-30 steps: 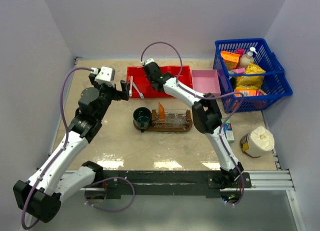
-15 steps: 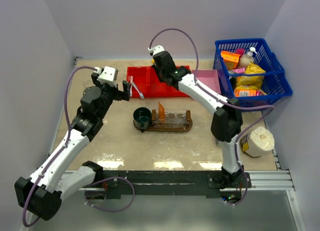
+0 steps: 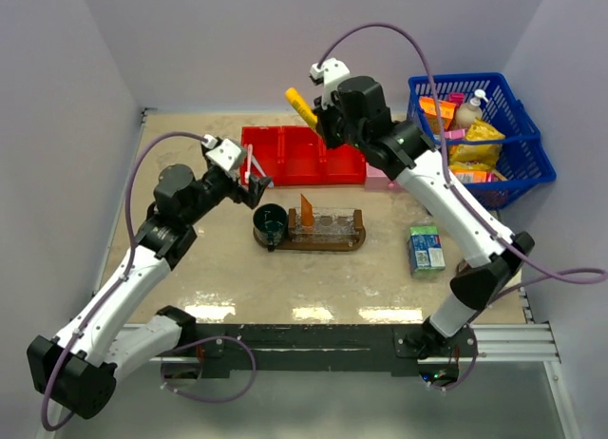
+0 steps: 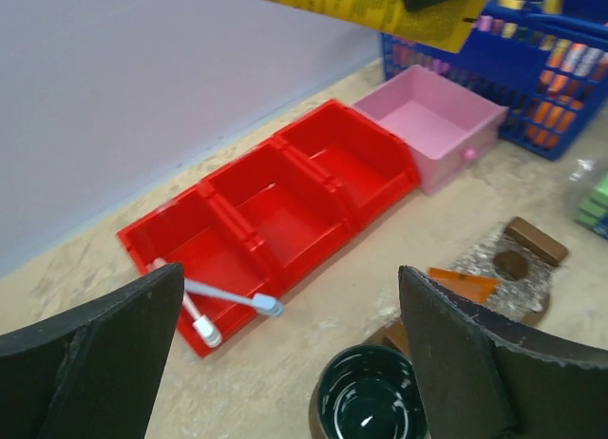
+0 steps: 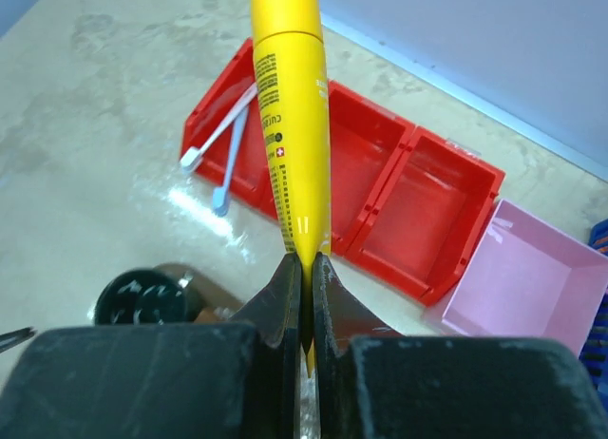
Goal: Prepare toiletry sets of a toothbrush and toothpaste on the tray
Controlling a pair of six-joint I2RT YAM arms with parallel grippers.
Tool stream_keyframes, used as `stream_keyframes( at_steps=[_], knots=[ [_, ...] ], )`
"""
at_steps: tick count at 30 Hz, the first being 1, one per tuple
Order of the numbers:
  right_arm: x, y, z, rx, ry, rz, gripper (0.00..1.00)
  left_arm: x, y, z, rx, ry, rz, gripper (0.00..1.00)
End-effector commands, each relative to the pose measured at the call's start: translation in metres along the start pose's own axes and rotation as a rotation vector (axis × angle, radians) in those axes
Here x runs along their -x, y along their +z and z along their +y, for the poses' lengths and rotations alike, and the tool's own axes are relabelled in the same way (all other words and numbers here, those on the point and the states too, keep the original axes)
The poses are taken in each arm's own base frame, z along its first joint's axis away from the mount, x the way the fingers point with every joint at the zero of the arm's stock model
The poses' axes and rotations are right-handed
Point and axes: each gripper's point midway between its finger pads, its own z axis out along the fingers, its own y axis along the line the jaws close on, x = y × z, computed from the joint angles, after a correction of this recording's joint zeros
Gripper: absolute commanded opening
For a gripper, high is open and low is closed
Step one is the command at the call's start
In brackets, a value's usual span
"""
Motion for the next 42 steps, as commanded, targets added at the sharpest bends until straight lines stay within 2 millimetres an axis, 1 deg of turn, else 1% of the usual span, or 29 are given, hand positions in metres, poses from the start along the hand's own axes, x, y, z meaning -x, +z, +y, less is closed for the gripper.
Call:
stream_keyframes(
  at_steps=[1,2,3,4,6,7,8,9,10,11,12,13,14,15,16,17,18,19,23,25,28,29,31,32,37,40,41,42],
  knots=[
    [-0.014,-0.049,0.019,0.131,0.003,0.081,0.00,0.034,-0.015,-0.052,-0.272,0.132,-0.152,0.98],
    [-0.017,-0.056,0.022,0.150,0.013,0.091,0.00,0.035,-0.019,-0.059,-0.304,0.140,-0.166,0.98],
    [-0.024,-0.066,0.024,0.168,0.012,0.123,0.00,0.040,-0.024,-0.064,-0.329,0.154,-0.188,0.99],
    [-0.024,-0.080,0.027,0.197,0.019,0.116,0.00,0.045,-0.029,-0.073,-0.379,0.160,-0.206,0.99],
    [-0.030,-0.095,0.025,0.198,0.035,0.140,0.00,0.052,-0.036,-0.086,-0.444,0.171,-0.232,0.99],
    [-0.032,-0.107,0.029,0.230,0.038,0.143,0.00,0.054,-0.041,-0.095,-0.501,0.174,-0.244,0.99],
    [-0.034,-0.114,0.033,0.257,0.045,0.155,0.00,0.055,-0.044,-0.100,-0.534,0.174,-0.248,1.00],
    [-0.044,-0.121,0.036,0.275,0.042,0.197,0.00,0.058,-0.047,-0.106,-0.568,0.168,-0.251,1.00],
    [-0.048,-0.127,0.038,0.289,0.041,0.215,0.00,0.059,-0.054,-0.117,-0.642,0.169,-0.260,1.00],
    [-0.053,-0.131,0.040,0.301,0.040,0.238,0.00,0.060,-0.057,-0.125,-0.688,0.165,-0.260,1.00],
    [-0.064,-0.138,0.042,0.310,0.029,0.283,0.00,0.060,-0.058,-0.131,-0.731,0.149,-0.248,1.00],
    [-0.071,-0.141,0.044,0.322,0.019,0.311,0.00,0.059,-0.061,-0.140,-0.783,0.144,-0.243,1.00],
    [-0.076,-0.147,0.045,0.335,0.016,0.324,0.00,0.057,-0.062,-0.150,-0.826,0.135,-0.232,1.00],
    [-0.079,-0.152,0.050,0.360,0.018,0.325,0.00,0.051,-0.059,-0.157,-0.856,0.129,-0.201,1.00],
    [-0.090,-0.152,0.054,0.384,0.022,0.352,0.00,0.049,-0.056,-0.161,-0.861,0.134,-0.188,1.00],
    [-0.094,-0.155,0.056,0.397,0.028,0.362,0.00,0.041,-0.058,-0.172,-0.892,0.124,-0.148,1.00],
    [-0.098,-0.159,0.057,0.404,0.029,0.374,0.00,0.035,-0.054,-0.174,-0.896,0.123,-0.119,1.00],
    [-0.105,-0.159,0.057,0.401,0.030,0.397,0.00,0.033,-0.051,-0.173,-0.875,0.125,-0.112,1.00],
    [-0.114,-0.163,0.061,0.422,0.022,0.415,0.00,0.036,-0.052,-0.171,-0.839,0.138,-0.145,1.00],
    [-0.117,-0.165,0.067,0.456,0.023,0.427,0.00,0.034,-0.054,-0.175,-0.869,0.129,-0.142,1.00],
    [-0.125,-0.167,0.081,0.513,-0.002,0.456,0.00,0.024,-0.052,-0.184,-0.931,0.100,-0.102,1.00],
    [-0.129,-0.168,0.086,0.528,-0.016,0.471,0.00,0.017,-0.050,-0.188,-0.952,0.089,-0.069,1.00],
    [-0.136,-0.166,0.090,0.536,-0.029,0.492,0.00,0.006,-0.047,-0.189,-0.964,0.077,-0.021,1.00],
    [-0.137,-0.167,0.094,0.547,-0.036,0.498,0.00,-0.004,-0.045,-0.190,-0.970,0.073,0.017,1.00],
    [-0.143,-0.168,0.104,0.586,-0.070,0.516,0.00,-0.013,-0.043,-0.196,-1.017,0.050,0.054,1.00],
    [-0.142,-0.168,0.106,0.590,-0.078,0.514,0.00,-0.023,-0.045,-0.199,-1.043,0.032,0.106,0.99],
    [-0.143,-0.168,0.108,0.594,-0.083,0.516,0.00,-0.027,-0.046,-0.201,-1.057,0.024,0.123,0.98],
    [-0.144,-0.167,0.109,0.594,-0.085,0.521,0.00,-0.029,-0.048,-0.203,-1.072,0.018,0.133,0.95]
  ],
)
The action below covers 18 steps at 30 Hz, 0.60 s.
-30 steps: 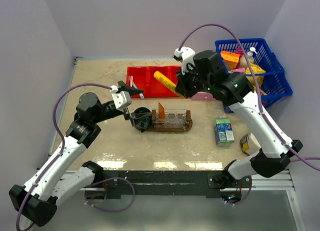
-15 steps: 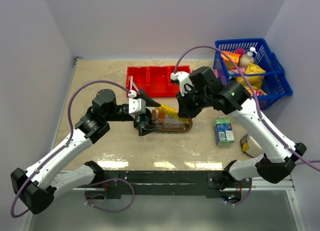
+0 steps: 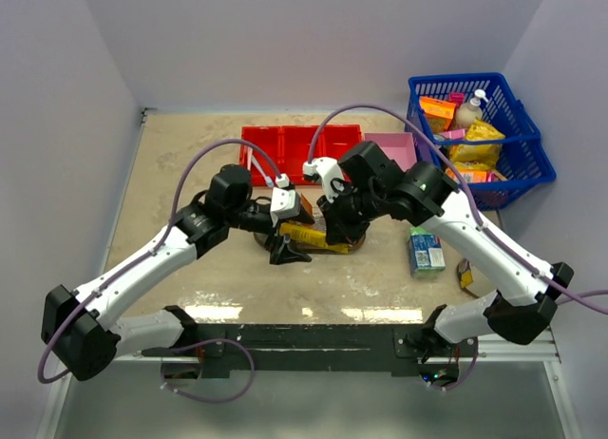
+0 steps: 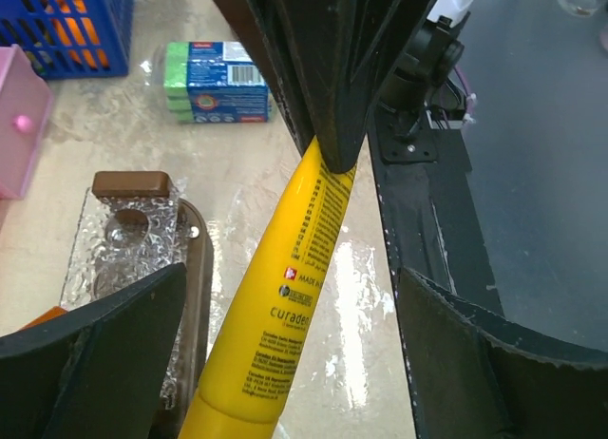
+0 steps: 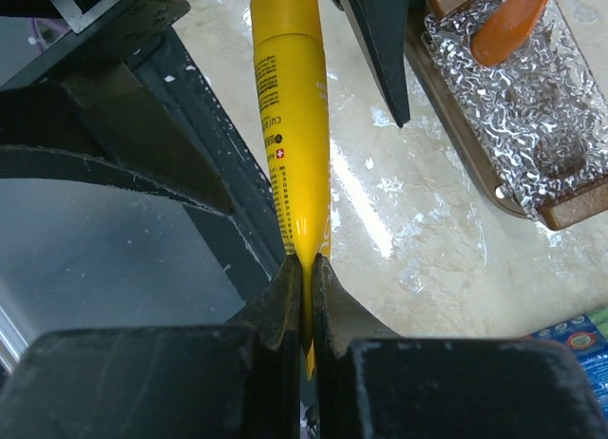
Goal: Prepare toiletry sets of a toothbrush and toothpaste on the tray
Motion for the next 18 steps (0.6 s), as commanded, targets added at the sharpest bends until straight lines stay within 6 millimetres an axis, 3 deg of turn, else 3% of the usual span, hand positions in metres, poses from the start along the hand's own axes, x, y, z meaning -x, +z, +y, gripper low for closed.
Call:
stream_keyframes(
  at_steps=[1,6,11,18],
  knots=[
    [0.006,0.000,0.010,0.039,-0.043,-0.018,0.00,0.012,0.003,-0.013,-0.099,0.029,-0.008,0.91],
    [0.005,0.003,0.011,0.033,-0.058,-0.010,0.00,0.008,0.006,-0.016,-0.122,0.013,0.005,0.70],
    [0.008,0.001,0.010,0.027,-0.061,-0.019,0.00,0.003,0.009,-0.019,-0.152,-0.002,0.015,0.59],
    [0.009,0.000,0.006,0.002,-0.065,-0.033,0.00,0.001,0.010,-0.023,-0.175,-0.007,0.021,0.23]
  ],
)
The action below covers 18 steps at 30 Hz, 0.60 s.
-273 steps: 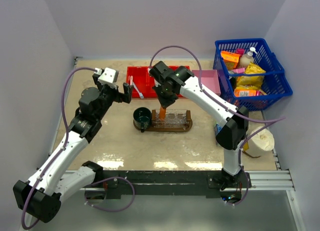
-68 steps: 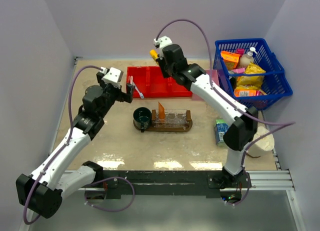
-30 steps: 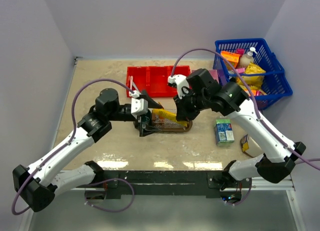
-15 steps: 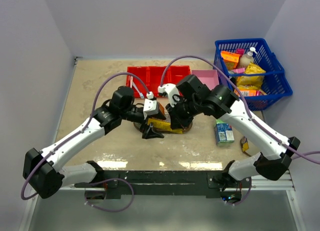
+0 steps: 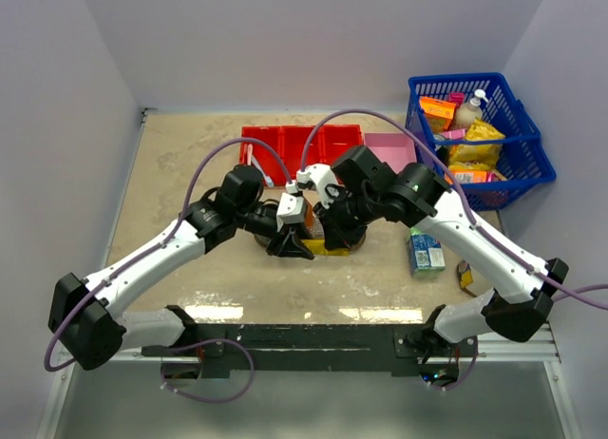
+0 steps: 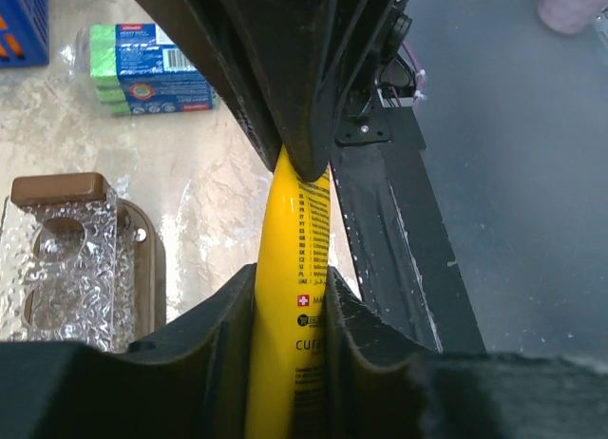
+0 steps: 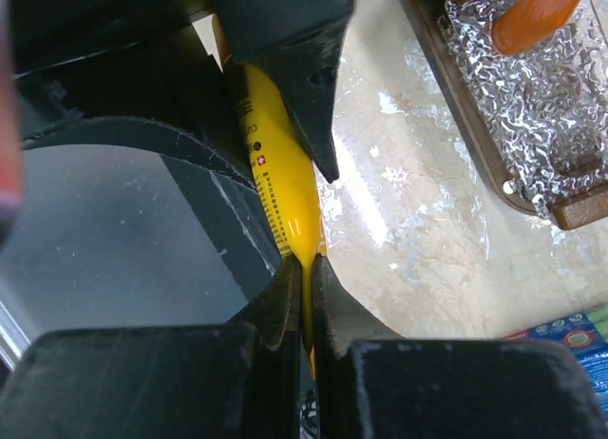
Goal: Prepare toiletry sets of a toothbrush and toothpaste on the tray
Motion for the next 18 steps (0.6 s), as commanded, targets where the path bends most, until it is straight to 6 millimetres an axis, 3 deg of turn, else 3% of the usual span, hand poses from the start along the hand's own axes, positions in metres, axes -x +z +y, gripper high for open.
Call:
stream_keyframes(
  at_steps=[1,4,5,8,9,13,14,16,17,18],
  knots=[
    [0.017,-0.009,-0.002,-0.019,-0.024,-0.083,0.00,0.015,0.000,-0.006,-0.037,0.039,-0.025,0.21],
    [0.019,-0.008,-0.004,-0.034,-0.031,-0.097,0.01,0.016,0.001,-0.008,-0.050,0.035,-0.030,0.15],
    [0.020,-0.008,-0.005,-0.038,-0.030,-0.103,0.06,0.015,0.002,-0.009,-0.056,0.034,-0.030,0.10],
    [0.025,-0.012,-0.010,-0.072,-0.035,-0.142,0.26,0.019,0.001,-0.010,-0.062,0.041,-0.042,0.00],
    [0.026,-0.013,-0.015,-0.099,-0.028,-0.160,0.44,0.021,0.002,-0.010,-0.062,0.041,-0.045,0.00],
    [0.058,-0.034,-0.021,-0.133,0.013,-0.370,0.72,0.027,0.002,-0.003,-0.027,0.039,-0.067,0.00],
    [0.058,-0.033,-0.024,-0.127,0.028,-0.393,0.75,0.029,0.002,-0.001,-0.016,0.040,-0.073,0.00],
    [0.073,-0.055,-0.032,-0.076,0.063,-0.529,0.79,0.032,0.000,0.003,0.005,0.036,-0.091,0.00],
    [0.069,-0.051,-0.038,-0.059,0.088,-0.537,0.79,0.034,-0.002,0.004,0.011,0.034,-0.100,0.00],
    [0.070,-0.061,-0.048,-0.065,0.113,-0.583,0.80,0.035,-0.006,0.005,0.016,0.012,-0.115,0.00]
  ],
)
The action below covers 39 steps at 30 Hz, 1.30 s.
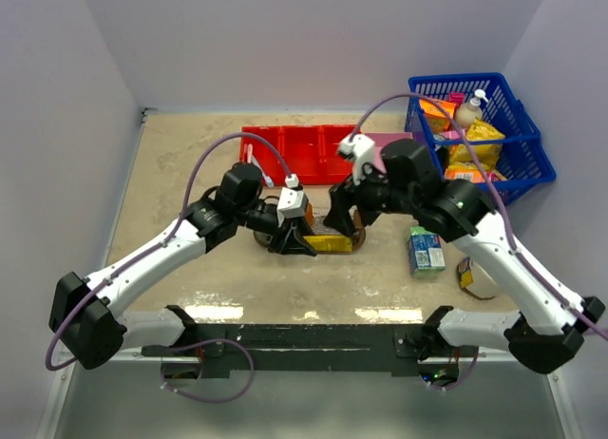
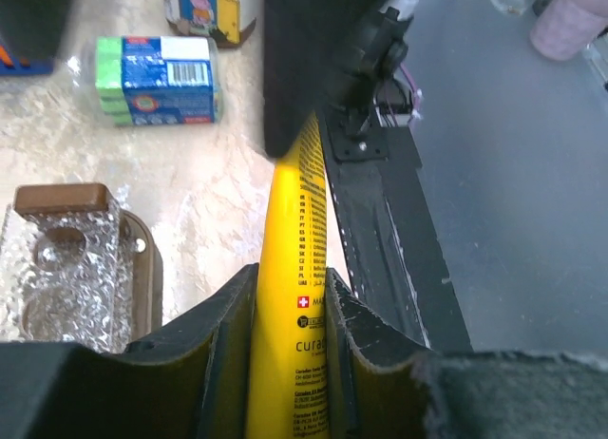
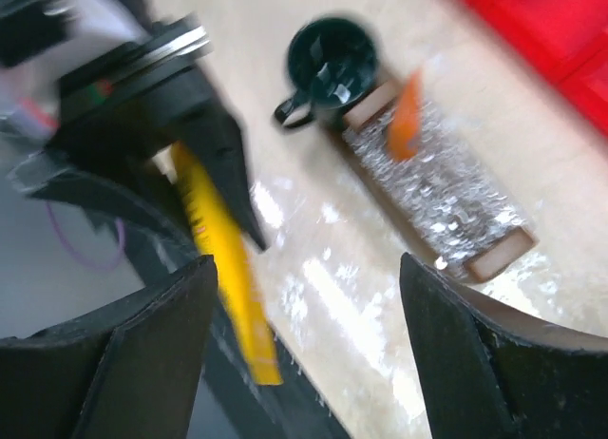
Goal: Prepare toiletry sets of a toothbrush and toothpaste on the tray
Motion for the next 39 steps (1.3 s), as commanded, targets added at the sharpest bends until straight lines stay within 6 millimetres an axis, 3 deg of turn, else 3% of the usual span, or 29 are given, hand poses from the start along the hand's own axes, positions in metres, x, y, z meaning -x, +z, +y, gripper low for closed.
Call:
stream_keyframes(
  at_steps=[1,2,4,8,23,37,39],
  knots=[
    [0.053,-0.023,-0.012,0.090,0.066,-0.306,0.79,0.035,-0.011,0.007,0.026,0.050,-0.120,0.00],
    [0.047,-0.019,-0.012,0.114,0.067,-0.302,0.80,0.038,-0.015,0.010,0.035,0.044,-0.138,0.00],
    [0.057,-0.027,-0.004,0.163,0.038,-0.378,0.79,0.047,-0.029,0.018,0.061,0.024,-0.204,0.00],
    [0.055,-0.029,0.001,0.220,0.049,-0.417,0.78,0.055,-0.045,0.022,0.058,0.005,-0.264,0.00],
    [0.048,-0.037,0.018,0.326,0.080,-0.483,0.56,0.059,-0.049,0.016,0.028,0.010,-0.281,0.00],
    [0.034,-0.021,0.022,0.388,0.101,-0.424,0.36,0.061,-0.051,0.014,0.035,0.025,-0.288,0.00],
    [0.033,-0.020,0.021,0.384,0.107,-0.428,0.26,0.060,-0.050,0.015,0.034,0.025,-0.286,0.00]
  ],
)
